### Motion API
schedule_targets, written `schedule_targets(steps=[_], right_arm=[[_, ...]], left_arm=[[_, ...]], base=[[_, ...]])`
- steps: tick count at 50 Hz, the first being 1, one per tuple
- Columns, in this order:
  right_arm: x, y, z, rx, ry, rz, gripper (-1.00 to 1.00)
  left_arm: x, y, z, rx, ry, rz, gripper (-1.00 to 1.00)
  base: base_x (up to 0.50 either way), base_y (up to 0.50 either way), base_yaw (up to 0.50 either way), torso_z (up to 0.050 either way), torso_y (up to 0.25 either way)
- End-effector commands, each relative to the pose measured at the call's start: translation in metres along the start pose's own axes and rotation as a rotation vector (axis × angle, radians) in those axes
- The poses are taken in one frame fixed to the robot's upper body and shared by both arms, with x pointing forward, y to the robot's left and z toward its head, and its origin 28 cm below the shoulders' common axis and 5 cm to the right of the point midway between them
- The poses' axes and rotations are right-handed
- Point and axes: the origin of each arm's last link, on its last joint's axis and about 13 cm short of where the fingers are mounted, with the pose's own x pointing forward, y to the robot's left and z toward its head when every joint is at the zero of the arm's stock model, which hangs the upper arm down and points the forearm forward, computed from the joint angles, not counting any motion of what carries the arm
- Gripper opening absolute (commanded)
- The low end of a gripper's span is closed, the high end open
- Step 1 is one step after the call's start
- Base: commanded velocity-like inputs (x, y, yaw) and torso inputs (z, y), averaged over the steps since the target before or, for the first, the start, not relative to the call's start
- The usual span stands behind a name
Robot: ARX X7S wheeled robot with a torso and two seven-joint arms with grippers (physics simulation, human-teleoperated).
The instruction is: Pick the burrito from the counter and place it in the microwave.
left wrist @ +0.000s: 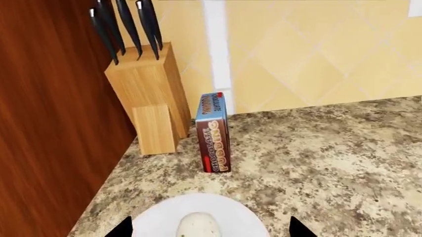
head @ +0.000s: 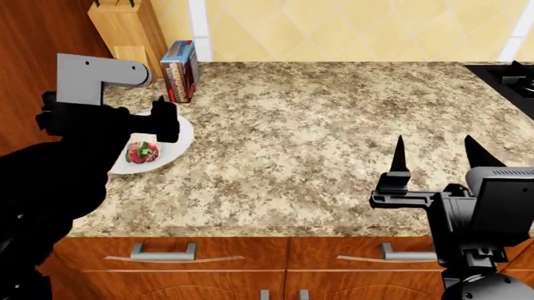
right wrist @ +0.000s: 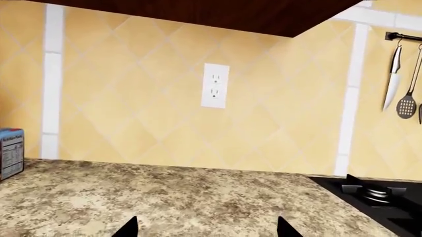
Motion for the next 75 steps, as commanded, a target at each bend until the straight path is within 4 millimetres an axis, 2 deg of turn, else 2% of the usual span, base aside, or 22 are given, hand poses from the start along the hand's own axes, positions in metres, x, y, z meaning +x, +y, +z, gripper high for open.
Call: schedule_targets(steps=[1,10,34,46,59,75], right_arm=[[-0.001,0.0,-0.007,0.01,0.021,-0.002,1.0],[-0.001,0.0,-0.011,0.018,0.036,0.002,1.0],[-0.002,0.002,-0.013,0.03,0.047,0.011,1.0],[-0.003,0.002,-0.013,0.034,0.049,0.012,1.0],[-0.003,0.003,-0.013,0.037,0.049,0.015,1.0],[-0.002,0.004,-0.011,0.046,0.044,0.021,1.0]], left_arm=[[0.026,0.001,-0.006,0.052,0.161,0.041,1.0],[0.027,-0.001,-0.014,0.039,0.306,0.016,1.0],[0.035,0.003,-0.031,0.118,0.358,0.078,1.0],[0.036,0.0,-0.043,0.123,0.397,0.054,1.0],[0.043,-0.004,-0.041,0.109,0.391,0.041,1.0],[0.062,-0.004,-0.04,0.095,0.394,0.063,1.0]], base=[[0.0,0.0,0.0,0.0,0.0],[0.0,0.0,0.0,0.0,0.0],[0.0,0.0,0.0,0.0,0.0],[0.0,0.0,0.0,0.0,0.0],[0.0,0.0,0.0,0.0,0.0],[0.0,0.0,0.0,0.0,0.0]])
